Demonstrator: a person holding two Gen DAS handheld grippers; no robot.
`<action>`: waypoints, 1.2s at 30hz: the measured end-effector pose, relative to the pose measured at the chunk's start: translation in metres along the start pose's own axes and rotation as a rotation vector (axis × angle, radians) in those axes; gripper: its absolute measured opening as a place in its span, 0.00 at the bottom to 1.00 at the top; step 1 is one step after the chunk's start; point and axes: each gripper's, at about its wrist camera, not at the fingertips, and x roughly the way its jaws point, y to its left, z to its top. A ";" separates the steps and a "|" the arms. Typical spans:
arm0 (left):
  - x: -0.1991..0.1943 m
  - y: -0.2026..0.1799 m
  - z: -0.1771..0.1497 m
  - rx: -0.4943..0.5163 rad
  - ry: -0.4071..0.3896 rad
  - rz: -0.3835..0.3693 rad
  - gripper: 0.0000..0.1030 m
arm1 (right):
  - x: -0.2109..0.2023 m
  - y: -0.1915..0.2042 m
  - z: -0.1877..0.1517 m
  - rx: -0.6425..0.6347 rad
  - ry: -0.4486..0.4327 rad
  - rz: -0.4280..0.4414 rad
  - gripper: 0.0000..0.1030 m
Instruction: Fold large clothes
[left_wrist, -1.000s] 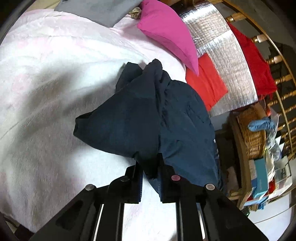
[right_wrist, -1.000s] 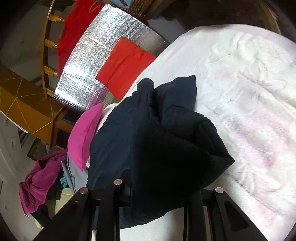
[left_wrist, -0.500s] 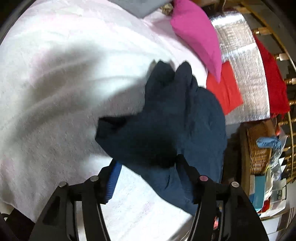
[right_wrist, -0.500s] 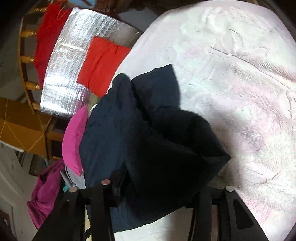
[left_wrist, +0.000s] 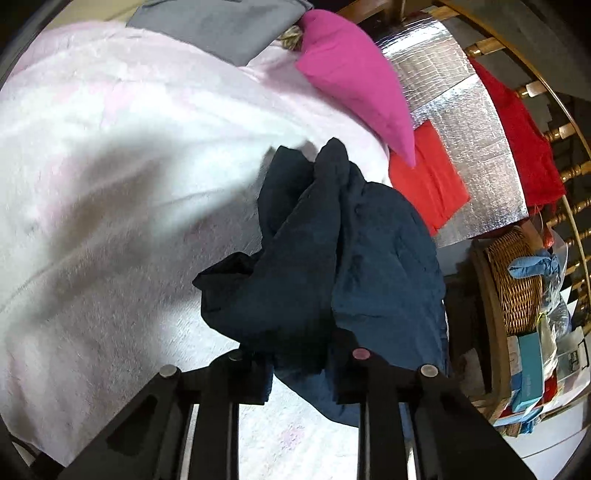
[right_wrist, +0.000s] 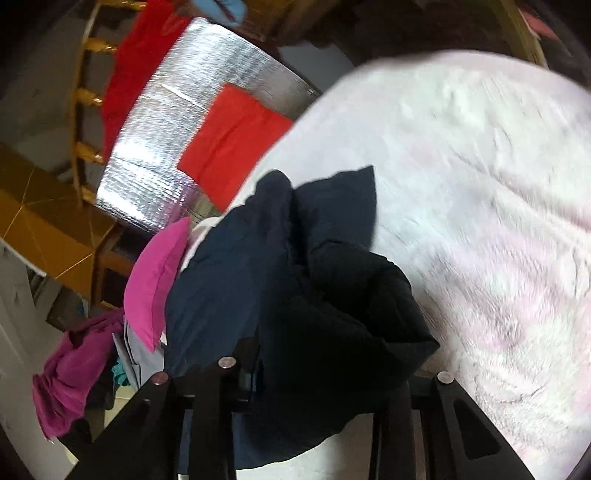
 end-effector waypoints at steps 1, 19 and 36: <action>0.003 0.001 0.000 0.004 0.012 0.020 0.22 | 0.001 0.000 0.000 -0.002 0.000 -0.006 0.34; -0.054 -0.019 0.002 0.169 -0.196 0.264 0.53 | -0.064 -0.031 0.015 0.157 -0.069 -0.144 0.59; 0.018 -0.037 -0.028 0.444 0.088 0.490 0.72 | 0.011 -0.003 -0.011 -0.063 0.186 -0.206 0.31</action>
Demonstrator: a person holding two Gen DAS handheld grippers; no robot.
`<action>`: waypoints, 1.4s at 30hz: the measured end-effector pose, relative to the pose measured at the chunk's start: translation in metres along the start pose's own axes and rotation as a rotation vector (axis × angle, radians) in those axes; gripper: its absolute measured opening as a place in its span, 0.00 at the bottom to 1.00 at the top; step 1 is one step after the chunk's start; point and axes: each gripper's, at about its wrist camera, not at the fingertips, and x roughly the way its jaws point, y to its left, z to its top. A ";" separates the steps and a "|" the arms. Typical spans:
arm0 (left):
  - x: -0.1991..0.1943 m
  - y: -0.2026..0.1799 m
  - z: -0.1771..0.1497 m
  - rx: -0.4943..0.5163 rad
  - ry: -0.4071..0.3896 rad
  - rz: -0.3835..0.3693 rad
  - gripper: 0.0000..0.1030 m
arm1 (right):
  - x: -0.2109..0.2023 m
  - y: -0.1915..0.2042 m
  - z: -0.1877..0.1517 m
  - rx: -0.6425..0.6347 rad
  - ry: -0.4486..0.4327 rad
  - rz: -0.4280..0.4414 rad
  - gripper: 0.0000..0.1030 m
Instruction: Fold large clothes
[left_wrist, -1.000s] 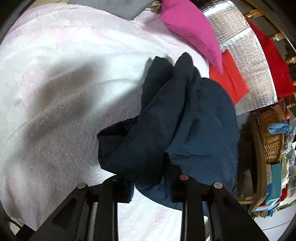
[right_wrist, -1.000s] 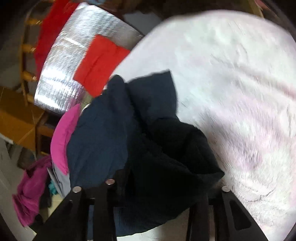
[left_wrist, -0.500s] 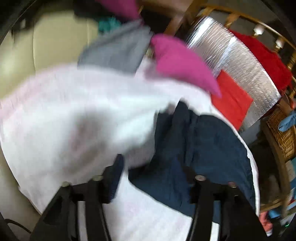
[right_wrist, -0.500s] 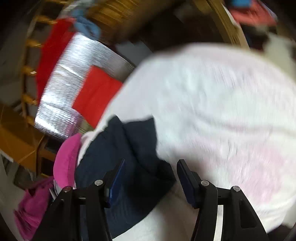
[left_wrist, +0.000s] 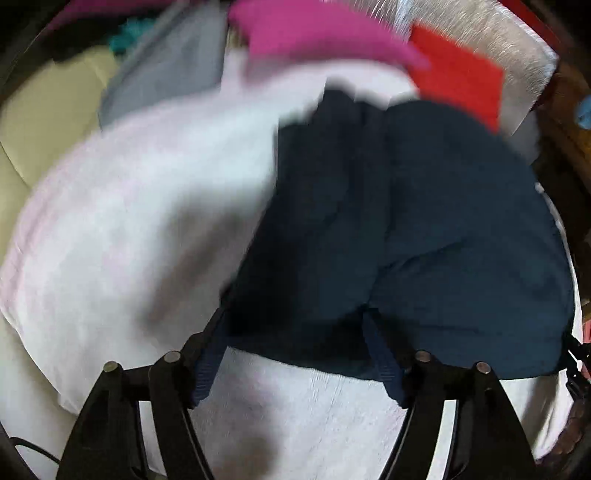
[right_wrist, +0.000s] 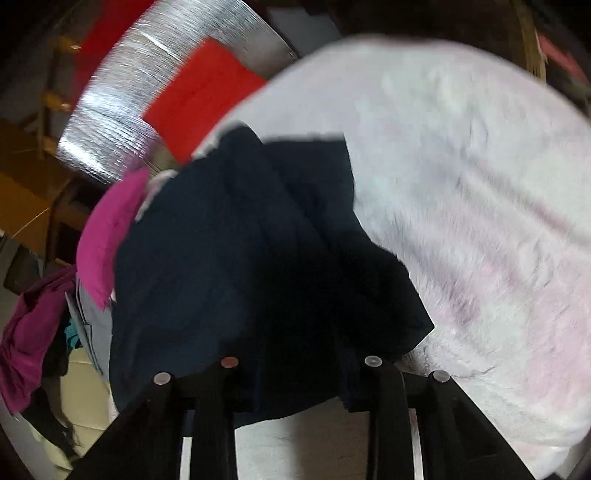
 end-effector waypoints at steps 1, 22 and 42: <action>-0.003 0.001 0.000 -0.006 -0.010 -0.004 0.72 | 0.000 0.000 0.001 -0.001 -0.001 0.002 0.31; -0.014 -0.062 -0.010 0.173 -0.111 0.096 0.86 | 0.024 0.030 0.032 -0.152 0.024 -0.032 0.33; -0.014 -0.061 -0.013 0.189 -0.124 0.105 0.91 | 0.006 0.083 -0.027 -0.420 0.050 0.049 0.51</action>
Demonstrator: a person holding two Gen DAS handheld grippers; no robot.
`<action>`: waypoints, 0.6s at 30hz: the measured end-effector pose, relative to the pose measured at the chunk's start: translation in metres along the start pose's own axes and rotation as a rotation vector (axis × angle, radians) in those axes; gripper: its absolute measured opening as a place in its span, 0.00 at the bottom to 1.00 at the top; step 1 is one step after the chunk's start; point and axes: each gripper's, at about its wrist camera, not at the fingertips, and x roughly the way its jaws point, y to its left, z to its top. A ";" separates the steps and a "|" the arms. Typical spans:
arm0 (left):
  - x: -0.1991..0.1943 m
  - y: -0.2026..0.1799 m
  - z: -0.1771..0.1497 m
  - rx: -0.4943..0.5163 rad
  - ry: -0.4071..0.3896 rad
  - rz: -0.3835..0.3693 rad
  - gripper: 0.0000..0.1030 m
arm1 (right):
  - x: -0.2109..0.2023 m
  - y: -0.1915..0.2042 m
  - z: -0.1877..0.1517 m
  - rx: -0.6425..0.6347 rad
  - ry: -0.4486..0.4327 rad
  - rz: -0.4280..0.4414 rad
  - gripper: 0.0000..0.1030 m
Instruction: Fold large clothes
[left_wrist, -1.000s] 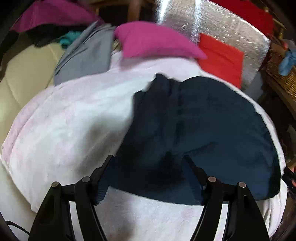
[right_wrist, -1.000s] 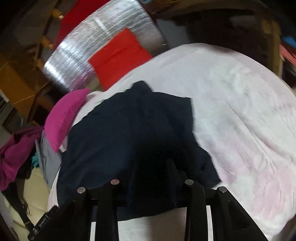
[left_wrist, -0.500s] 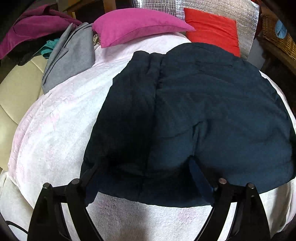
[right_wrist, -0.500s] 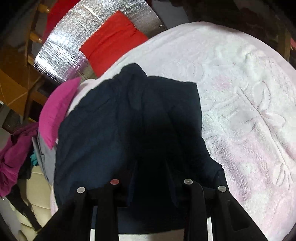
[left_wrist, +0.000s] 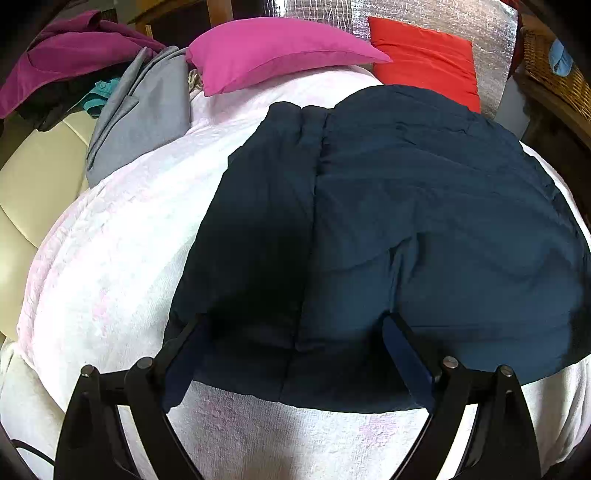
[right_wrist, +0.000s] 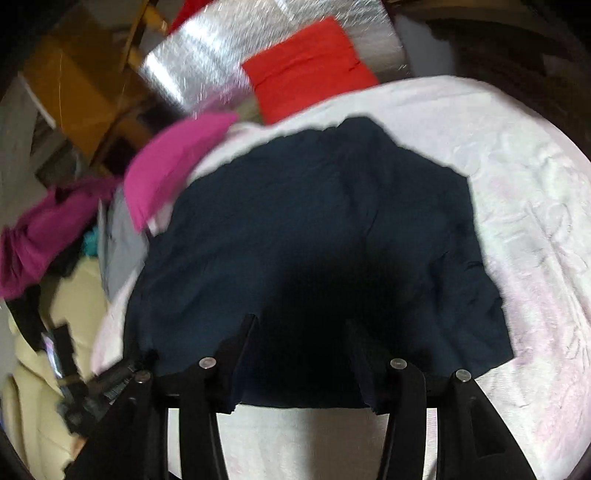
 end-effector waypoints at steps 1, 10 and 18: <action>-0.001 0.000 -0.001 0.002 -0.001 -0.002 0.91 | 0.006 0.001 -0.001 -0.008 0.020 -0.023 0.51; -0.004 0.001 -0.001 0.017 -0.019 0.006 0.92 | 0.020 0.012 -0.003 -0.042 0.033 -0.092 0.50; -0.054 -0.001 -0.006 0.076 -0.170 0.072 0.92 | -0.037 0.020 -0.023 -0.090 -0.100 -0.124 0.53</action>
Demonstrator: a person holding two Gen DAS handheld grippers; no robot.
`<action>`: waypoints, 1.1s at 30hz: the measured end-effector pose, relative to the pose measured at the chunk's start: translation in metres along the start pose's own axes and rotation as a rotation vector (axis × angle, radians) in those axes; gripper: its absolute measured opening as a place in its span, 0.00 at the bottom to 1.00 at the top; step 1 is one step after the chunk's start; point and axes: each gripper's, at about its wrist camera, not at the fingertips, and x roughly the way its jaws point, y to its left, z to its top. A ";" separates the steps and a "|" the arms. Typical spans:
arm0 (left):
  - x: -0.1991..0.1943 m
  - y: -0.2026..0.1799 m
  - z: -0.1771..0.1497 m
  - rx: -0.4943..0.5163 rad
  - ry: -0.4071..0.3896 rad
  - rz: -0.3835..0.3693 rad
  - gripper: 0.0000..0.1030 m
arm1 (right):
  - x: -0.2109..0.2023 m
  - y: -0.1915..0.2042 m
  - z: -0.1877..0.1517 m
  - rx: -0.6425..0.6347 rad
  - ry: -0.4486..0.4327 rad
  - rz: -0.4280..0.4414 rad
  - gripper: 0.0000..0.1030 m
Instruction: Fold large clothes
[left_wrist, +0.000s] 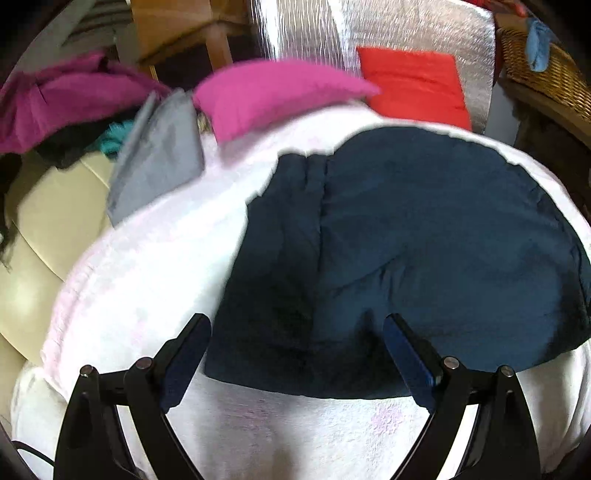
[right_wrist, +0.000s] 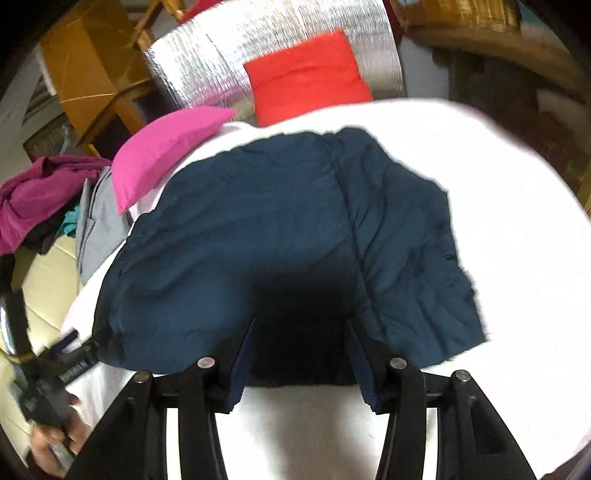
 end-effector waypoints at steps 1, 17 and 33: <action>-0.009 0.000 0.000 0.005 -0.022 0.007 0.92 | -0.008 0.001 -0.002 -0.012 -0.016 -0.007 0.54; -0.197 0.033 0.018 -0.037 -0.309 0.086 0.94 | -0.178 0.047 -0.012 -0.126 -0.232 -0.146 0.79; -0.317 0.064 -0.001 -0.133 -0.479 0.067 0.98 | -0.279 0.096 -0.047 -0.112 -0.392 -0.127 0.84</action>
